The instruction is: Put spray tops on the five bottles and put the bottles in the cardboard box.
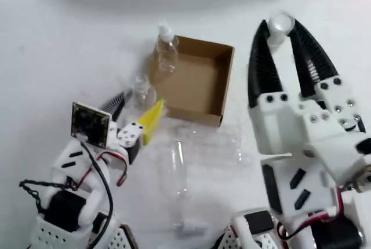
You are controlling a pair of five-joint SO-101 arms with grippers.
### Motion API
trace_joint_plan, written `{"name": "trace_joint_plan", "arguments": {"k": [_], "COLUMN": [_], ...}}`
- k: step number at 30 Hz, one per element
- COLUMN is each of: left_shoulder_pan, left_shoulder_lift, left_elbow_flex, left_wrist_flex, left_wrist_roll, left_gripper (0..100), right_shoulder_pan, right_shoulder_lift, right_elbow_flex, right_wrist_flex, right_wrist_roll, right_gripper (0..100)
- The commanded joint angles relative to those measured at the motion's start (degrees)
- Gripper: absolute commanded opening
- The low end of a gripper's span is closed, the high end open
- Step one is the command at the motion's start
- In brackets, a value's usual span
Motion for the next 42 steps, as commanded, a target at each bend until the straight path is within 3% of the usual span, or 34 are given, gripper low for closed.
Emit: {"name": "trace_joint_plan", "arguments": {"k": [1,5,14,22,26,35,42], "left_shoulder_pan": [0.7,2.9,5.4,4.9,4.8,4.8,4.6], "left_shoulder_lift": [-0.8,-0.8,-0.8,-10.9,-18.9,-17.2,-17.2], "left_elbow_flex": [0.8,6.0,12.7,19.2,22.9,22.7,22.9], "left_wrist_flex": [-1.9,-7.2,-15.1,-15.8,-15.6,-16.1,-16.1], "left_wrist_roll": [0.6,0.6,0.2,0.1,0.1,0.1,0.1], "left_gripper": [2,2,2,2,2,2,2], "right_shoulder_pan": [-7.2,-13.2,-16.7,-26.4,-26.7,-26.6,-26.5], "right_shoulder_lift": [0.0,-1.1,-5.7,-5.6,-5.1,0.7,1.1], "right_elbow_flex": [0.8,4.1,6.3,10.8,11.4,13.3,16.8], "right_wrist_flex": [-5.7,-7.1,-12.8,-13.1,-13.1,-13.3,-19.9], "right_wrist_roll": [0.4,0.2,-0.2,-0.2,-0.2,-0.2,0.2], "right_gripper": [1.6,1.6,1.6,1.6,1.6,1.6,1.6]}}
